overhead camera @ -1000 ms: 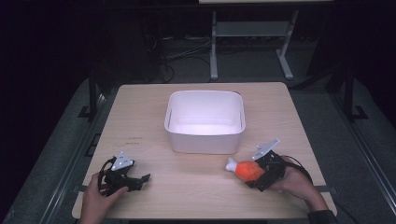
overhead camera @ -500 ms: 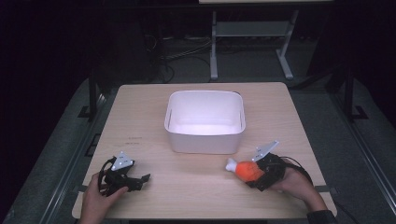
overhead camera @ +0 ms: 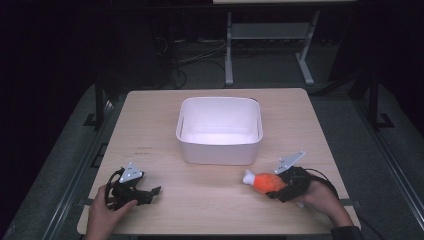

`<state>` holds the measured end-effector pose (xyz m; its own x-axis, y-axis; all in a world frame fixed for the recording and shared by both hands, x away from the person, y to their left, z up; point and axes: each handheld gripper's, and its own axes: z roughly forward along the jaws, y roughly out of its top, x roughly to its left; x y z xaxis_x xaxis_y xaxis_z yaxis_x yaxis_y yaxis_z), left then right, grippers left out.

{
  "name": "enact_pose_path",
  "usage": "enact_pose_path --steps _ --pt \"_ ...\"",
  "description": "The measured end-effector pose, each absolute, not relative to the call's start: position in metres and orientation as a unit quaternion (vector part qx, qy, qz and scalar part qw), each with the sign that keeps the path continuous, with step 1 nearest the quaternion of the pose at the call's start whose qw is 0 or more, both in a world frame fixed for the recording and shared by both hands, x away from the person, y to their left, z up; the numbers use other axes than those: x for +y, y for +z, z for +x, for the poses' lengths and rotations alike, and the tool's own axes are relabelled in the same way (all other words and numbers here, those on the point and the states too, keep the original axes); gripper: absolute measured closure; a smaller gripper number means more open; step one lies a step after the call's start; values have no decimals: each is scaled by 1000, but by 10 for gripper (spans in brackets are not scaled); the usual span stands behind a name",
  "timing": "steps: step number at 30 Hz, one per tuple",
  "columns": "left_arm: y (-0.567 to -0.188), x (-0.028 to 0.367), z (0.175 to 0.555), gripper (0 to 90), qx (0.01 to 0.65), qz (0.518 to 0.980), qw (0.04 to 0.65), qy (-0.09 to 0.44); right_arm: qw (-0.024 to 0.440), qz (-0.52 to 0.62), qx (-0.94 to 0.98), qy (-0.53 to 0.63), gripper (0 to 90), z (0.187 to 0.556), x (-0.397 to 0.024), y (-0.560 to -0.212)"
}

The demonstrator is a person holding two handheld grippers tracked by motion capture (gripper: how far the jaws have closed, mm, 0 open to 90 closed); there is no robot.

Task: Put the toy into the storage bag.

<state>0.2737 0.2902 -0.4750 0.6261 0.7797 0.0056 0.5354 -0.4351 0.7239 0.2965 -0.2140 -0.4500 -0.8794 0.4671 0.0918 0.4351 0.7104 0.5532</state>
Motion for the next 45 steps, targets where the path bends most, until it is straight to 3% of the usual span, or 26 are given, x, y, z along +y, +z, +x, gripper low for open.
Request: enact_pose_path --steps 45 --pt "-475 290 274 129 395 830 352 173 75 308 876 363 318 300 -282 -392"
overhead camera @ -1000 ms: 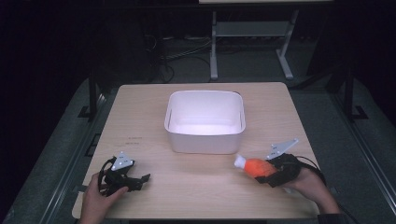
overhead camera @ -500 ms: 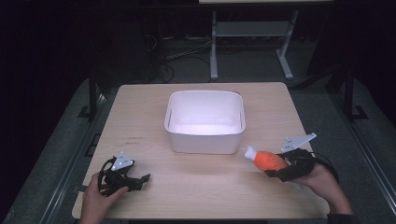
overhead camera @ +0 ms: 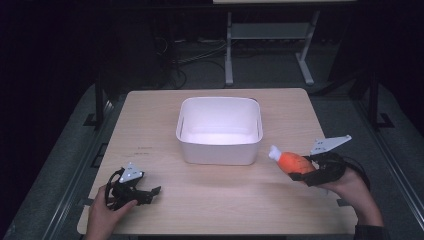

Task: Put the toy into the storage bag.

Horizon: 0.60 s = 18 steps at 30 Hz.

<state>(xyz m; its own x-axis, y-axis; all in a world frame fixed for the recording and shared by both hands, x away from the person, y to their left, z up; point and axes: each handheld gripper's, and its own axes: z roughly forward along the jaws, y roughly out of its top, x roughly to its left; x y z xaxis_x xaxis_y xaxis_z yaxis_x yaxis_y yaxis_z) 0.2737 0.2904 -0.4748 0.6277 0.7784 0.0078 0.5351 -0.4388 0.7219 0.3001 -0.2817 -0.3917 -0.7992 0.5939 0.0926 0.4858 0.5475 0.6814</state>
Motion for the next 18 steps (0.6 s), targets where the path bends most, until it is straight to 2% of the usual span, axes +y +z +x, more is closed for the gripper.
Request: enact_pose_path --steps 18 --pt "-475 290 274 129 398 829 354 172 95 300 866 390 316 324 -281 -363"
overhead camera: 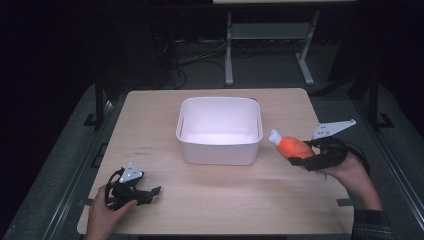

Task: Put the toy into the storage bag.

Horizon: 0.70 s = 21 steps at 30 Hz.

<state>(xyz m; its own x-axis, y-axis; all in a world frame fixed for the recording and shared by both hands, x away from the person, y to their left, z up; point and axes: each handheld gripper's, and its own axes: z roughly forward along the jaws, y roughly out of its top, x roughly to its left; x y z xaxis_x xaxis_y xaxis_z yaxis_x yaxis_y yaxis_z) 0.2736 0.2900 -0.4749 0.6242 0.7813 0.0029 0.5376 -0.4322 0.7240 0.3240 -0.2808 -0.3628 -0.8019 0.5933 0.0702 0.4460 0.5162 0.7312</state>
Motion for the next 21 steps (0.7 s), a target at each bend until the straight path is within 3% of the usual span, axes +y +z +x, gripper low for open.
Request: enact_pose_path --steps 21 --pt "-475 290 274 129 397 829 353 173 105 275 867 402 304 351 -262 -329"
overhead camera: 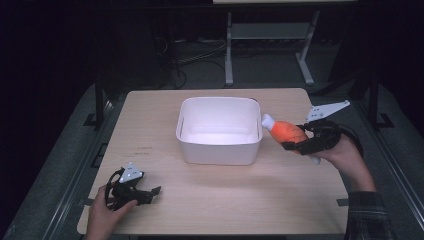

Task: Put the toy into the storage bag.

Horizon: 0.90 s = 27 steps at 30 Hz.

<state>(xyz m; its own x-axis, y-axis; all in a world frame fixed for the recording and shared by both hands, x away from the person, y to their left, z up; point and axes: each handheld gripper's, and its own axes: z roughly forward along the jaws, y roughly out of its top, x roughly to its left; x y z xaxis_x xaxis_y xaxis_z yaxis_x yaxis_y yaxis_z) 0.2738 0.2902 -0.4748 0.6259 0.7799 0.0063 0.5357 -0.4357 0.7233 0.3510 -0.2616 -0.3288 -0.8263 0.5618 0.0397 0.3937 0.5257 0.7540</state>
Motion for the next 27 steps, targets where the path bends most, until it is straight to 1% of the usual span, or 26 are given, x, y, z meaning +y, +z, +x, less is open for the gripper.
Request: enact_pose_path --steps 27 --pt "-475 290 274 129 396 830 353 173 97 235 879 404 302 383 -216 -301"
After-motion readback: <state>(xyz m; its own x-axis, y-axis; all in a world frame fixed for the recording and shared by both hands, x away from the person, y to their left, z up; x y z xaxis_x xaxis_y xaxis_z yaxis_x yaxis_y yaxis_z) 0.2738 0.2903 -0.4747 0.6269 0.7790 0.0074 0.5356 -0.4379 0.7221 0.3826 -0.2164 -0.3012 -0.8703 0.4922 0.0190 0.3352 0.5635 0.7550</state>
